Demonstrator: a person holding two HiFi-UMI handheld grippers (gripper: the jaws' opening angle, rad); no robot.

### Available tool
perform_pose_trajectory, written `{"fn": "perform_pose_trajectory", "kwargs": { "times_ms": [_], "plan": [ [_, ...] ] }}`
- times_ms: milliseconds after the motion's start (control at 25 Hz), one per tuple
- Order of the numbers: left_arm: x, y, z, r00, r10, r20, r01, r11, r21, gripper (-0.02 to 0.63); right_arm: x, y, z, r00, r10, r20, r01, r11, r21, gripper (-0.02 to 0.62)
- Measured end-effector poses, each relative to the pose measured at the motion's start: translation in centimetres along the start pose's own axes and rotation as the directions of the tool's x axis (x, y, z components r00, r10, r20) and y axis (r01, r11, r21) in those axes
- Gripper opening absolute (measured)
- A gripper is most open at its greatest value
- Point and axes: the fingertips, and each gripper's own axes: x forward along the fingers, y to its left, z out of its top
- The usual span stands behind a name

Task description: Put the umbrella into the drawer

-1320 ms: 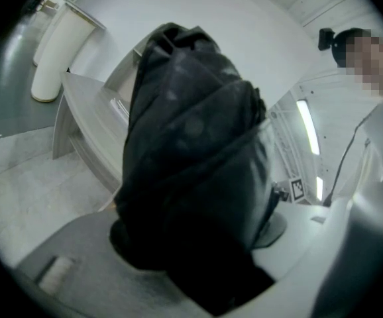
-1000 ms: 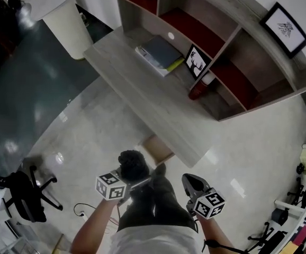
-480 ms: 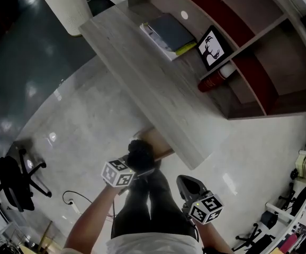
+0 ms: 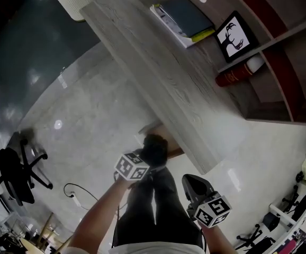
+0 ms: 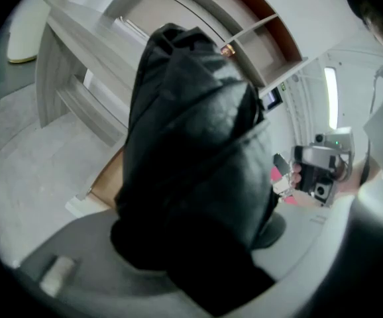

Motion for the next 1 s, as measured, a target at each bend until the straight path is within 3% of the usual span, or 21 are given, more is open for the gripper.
{"fn": "perform_pose_trajectory", "kwargs": {
  "times_ms": [320,680,1000],
  "plan": [
    [3.7,3.4,-1.3,0.995,0.024,-0.096,-0.022,1.000,0.018,0.284,2.4,-1.0,-1.8,1.000,0.028,0.003,-0.028,0.999,0.044,0.005],
    [6.7,5.4,-1.6,0.979,0.028,-0.201,-0.032,0.999,-0.016,0.284,3.1,-1.0,-1.6,0.997,0.073,0.022,-0.074,0.996,0.055,0.005],
    [8.4,6.4,-1.8,0.962,0.055,-0.266,-0.048,0.998,0.034,0.284,4.9,-3.2,-3.4,0.999,0.045,-0.005,-0.045,0.998,0.038,0.005]
  ]
}}
